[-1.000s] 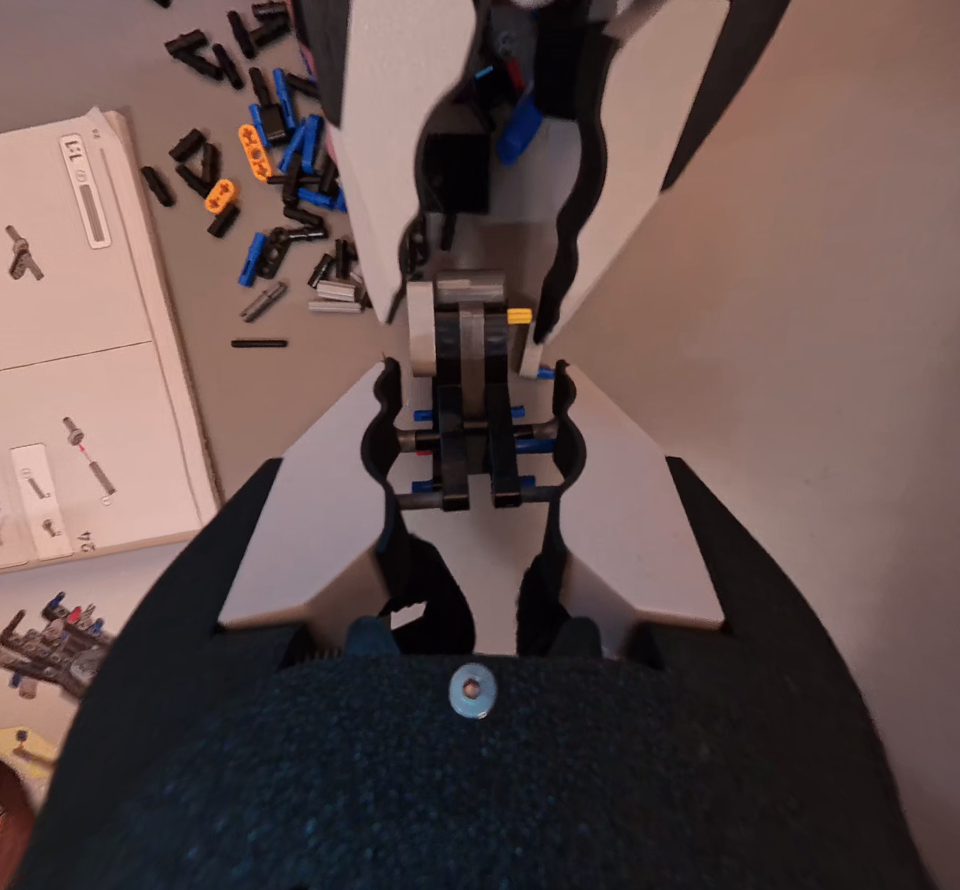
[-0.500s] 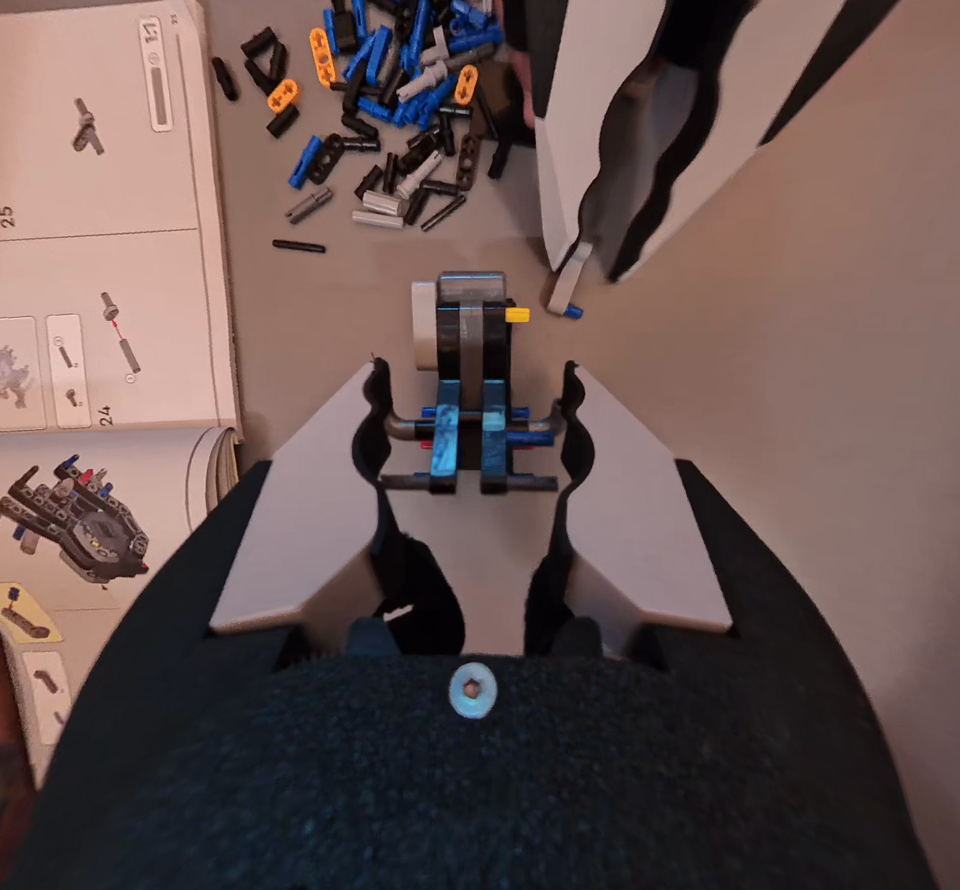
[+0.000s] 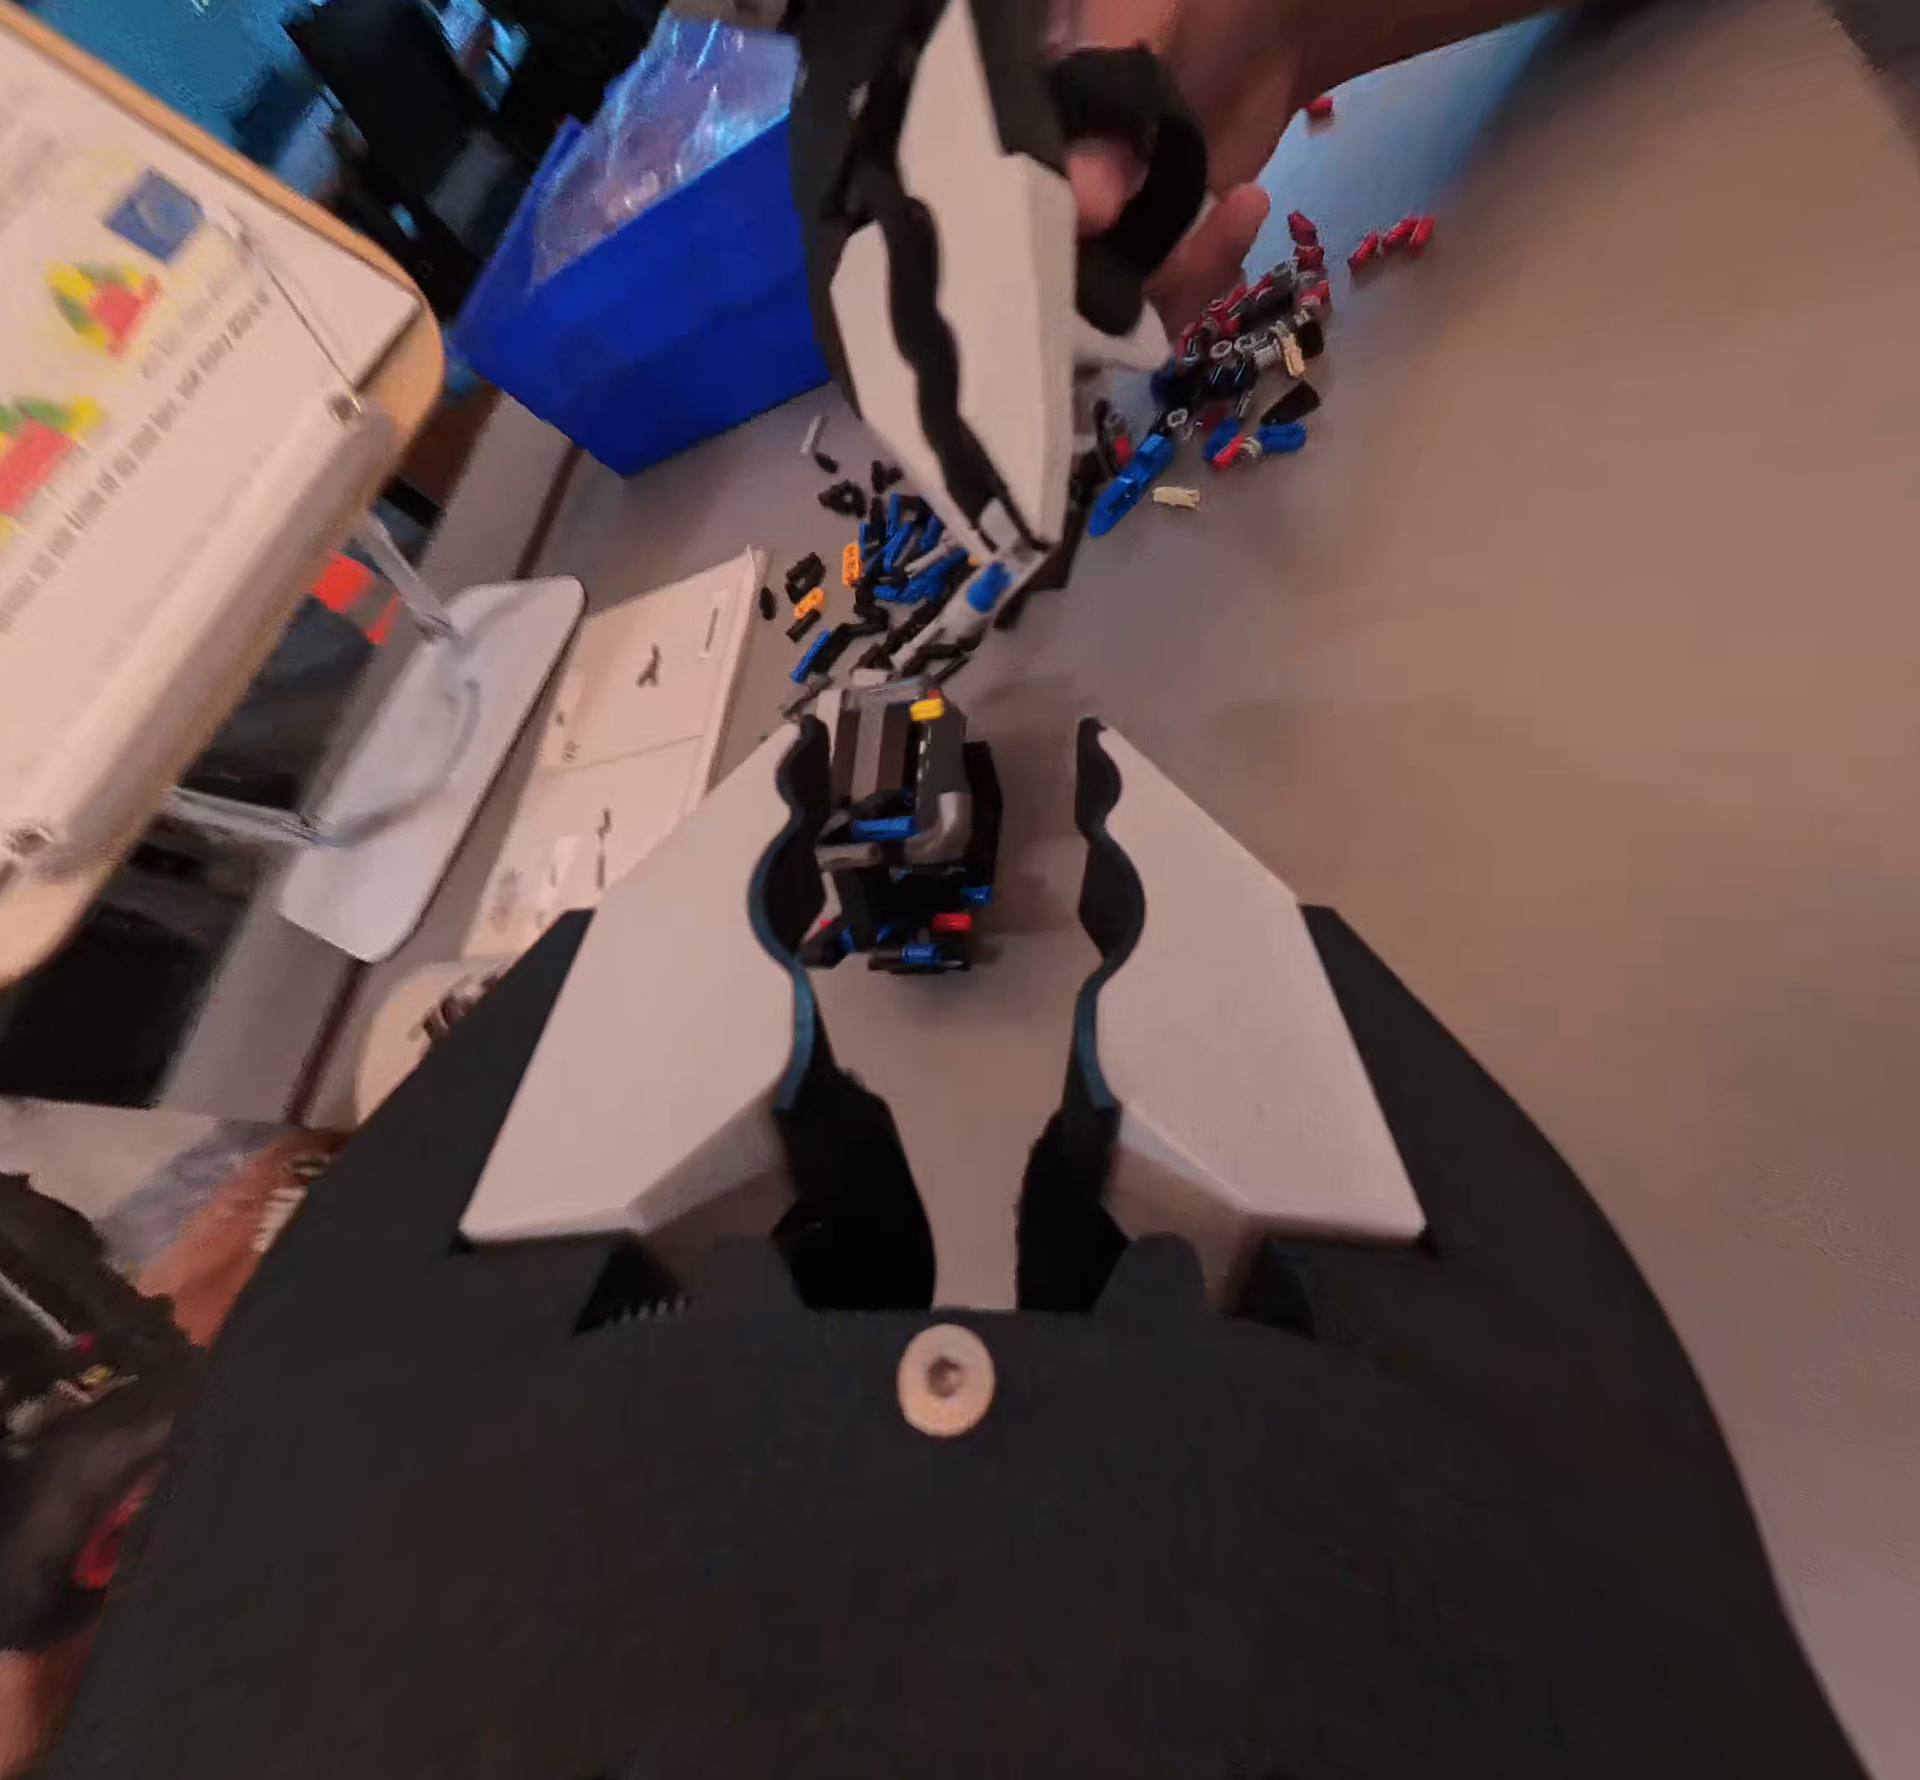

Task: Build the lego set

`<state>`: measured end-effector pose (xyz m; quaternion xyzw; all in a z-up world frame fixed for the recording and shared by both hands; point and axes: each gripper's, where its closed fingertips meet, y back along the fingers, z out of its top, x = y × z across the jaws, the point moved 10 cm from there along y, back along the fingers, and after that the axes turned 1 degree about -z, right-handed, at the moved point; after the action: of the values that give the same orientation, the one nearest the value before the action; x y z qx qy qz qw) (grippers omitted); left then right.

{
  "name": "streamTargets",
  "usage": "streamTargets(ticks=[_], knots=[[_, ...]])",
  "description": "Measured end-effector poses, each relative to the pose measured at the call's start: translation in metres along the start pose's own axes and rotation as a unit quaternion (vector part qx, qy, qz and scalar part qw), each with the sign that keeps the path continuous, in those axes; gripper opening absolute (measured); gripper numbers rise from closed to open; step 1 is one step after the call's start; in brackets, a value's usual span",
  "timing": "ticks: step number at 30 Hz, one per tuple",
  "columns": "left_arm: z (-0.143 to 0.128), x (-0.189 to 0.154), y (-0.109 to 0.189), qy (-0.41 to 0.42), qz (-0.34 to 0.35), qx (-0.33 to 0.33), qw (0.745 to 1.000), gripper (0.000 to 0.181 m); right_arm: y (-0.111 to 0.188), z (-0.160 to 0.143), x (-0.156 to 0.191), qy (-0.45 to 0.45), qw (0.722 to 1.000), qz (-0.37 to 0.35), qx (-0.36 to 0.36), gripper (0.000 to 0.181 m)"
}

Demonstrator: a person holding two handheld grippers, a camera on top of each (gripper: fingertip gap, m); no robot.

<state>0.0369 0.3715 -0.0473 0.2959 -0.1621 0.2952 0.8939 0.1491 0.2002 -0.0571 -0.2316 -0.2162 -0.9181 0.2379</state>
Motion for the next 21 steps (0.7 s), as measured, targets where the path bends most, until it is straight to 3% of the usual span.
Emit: streamTargets(ticks=[5, 9, 13, 17, 19, 21], knots=[[0.008, -0.025, -0.006, -0.058, 0.022, -0.047, 0.997, 0.025, -0.012, -0.006, -0.003, -0.052, 0.997, 0.052, 0.004, 0.007], [0.005, -0.035, -0.009, -0.084, 0.014, -0.036, 0.996, 0.009, -0.021, -0.012, 0.001, -0.062, 0.995, 0.074, 0.035, 0.007], [0.001, -0.038, -0.012, -0.049, -0.027, -0.008, 0.998, 0.005, -0.024, -0.014, 0.0, -0.037, 0.996, 0.069, 0.04, 0.014], [-0.002, -0.023, -0.01, 0.12, -0.109, -0.024, 0.986, 0.006, -0.022, -0.011, 0.015, 0.152, 0.987, -0.022, 0.042, 0.045], [-0.008, -0.016, -0.011, 0.23, -0.181, -0.032, 0.956, 0.006, -0.021, -0.014, 0.029, 0.282, 0.951, -0.111, 0.063, 0.04], [-0.017, -0.011, -0.015, 0.313, -0.219, -0.032, 0.924, 0.006, -0.023, -0.02, 0.046, 0.405, 0.891, -0.191, 0.075, 0.022]])
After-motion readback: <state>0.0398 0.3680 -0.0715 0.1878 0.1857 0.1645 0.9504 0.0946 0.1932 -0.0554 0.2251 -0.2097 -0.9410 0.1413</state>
